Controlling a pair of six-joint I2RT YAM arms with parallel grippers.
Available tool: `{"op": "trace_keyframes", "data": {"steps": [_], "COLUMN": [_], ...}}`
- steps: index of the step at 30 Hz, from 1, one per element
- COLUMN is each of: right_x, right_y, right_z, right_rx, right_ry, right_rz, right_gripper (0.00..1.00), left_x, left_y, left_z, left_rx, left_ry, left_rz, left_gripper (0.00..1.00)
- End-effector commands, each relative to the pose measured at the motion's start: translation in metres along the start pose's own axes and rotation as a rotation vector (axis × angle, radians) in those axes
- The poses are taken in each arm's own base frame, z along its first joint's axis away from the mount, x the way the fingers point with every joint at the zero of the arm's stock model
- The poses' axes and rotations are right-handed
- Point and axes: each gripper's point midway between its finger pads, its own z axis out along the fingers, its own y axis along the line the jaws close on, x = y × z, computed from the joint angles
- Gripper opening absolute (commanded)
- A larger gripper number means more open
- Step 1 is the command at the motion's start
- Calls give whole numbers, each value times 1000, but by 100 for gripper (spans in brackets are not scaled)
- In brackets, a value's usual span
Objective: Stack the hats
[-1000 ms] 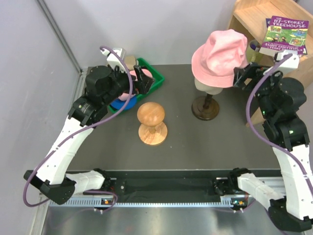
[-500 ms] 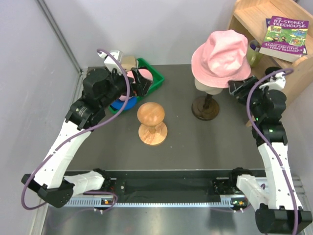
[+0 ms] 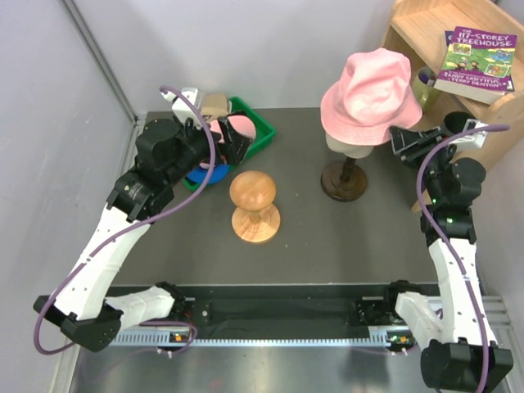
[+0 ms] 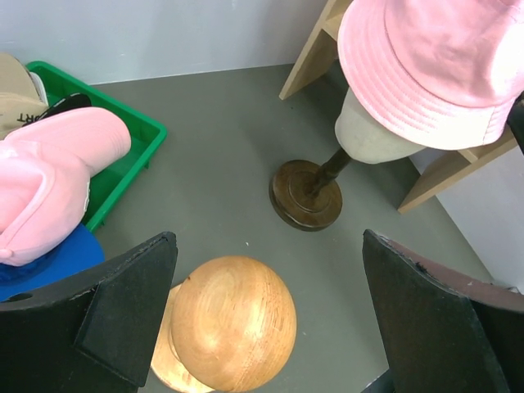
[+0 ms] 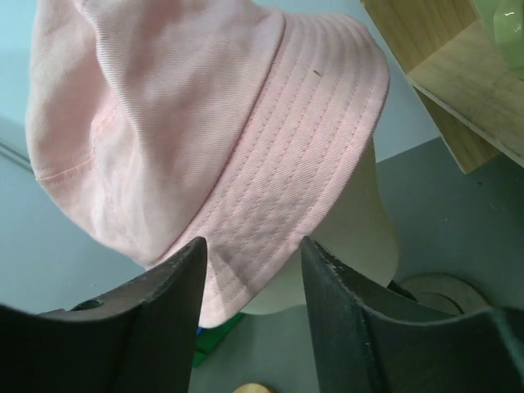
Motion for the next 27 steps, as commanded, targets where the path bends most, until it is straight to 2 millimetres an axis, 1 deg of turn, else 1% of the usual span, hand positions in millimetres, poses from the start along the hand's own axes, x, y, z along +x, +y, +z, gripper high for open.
{"op": "trace_keyframes", "data": {"steps": [1,3,4,6,8,9,11,14,15,18,19,21,22,23,24,25,27], "right_x": [-13,-10,-7,-3,6,8,17,21,21,8,0,-5,-10,-12,-13,-16,-20], "right_y": [7,-2,-9,-25,-39,-43,-51,-55,-53,-34,-24,-19,-11,-6,-3,1,8], "right_z": [5,6,6,3,1,1,1,2,1,-5,-11,-18,-25,-29,-31,-35,-34], "right_rx": [-53,-21,3,68,114,129,154,156,144,84,62,69,53,43,35,22,-3], "right_ry": [-57,-59,-59,-74,-64,-61,-43,-36,-36,-74,-92,-92,-107,-112,-117,-128,-132], "right_rz": [-12,1,13,35,76,90,112,111,107,86,75,74,75,79,92,94,103], "right_gripper": [38,24,12,5,1,0,0,0,0,0,4,10,17,21,25,31,36], "left_x": [-11,-12,-11,-11,-11,-11,-10,-10,-10,-10,-10,-9,-9,-9,-7,-6,-3], "left_y": [-2,-1,-1,0,1,1,2,2,2,2,2,2,3,3,4,5,6], "left_z": [-2,-4,-3,-5,-7,-8,-9,-9,-9,-10,-10,-12,-13,-14,-15,-15,-16], "left_rx": [4,3,-2,-4,-8,-10,-12,-12,-14,-14,-15,-19,-19,-23,-27,-26,-28], "left_ry": [-30,-32,-29,-31,-34,-34,-31,-31,-30,-30,-27,-26,-26,-25,-23,-21,-16], "left_rz": [25,28,28,30,30,28,29,29,29,29,29,28,29,29,29,30,30], "left_gripper": [99,99,99,99,99,99,99,99,99,99,99,99,99,99,99,99,99]}}
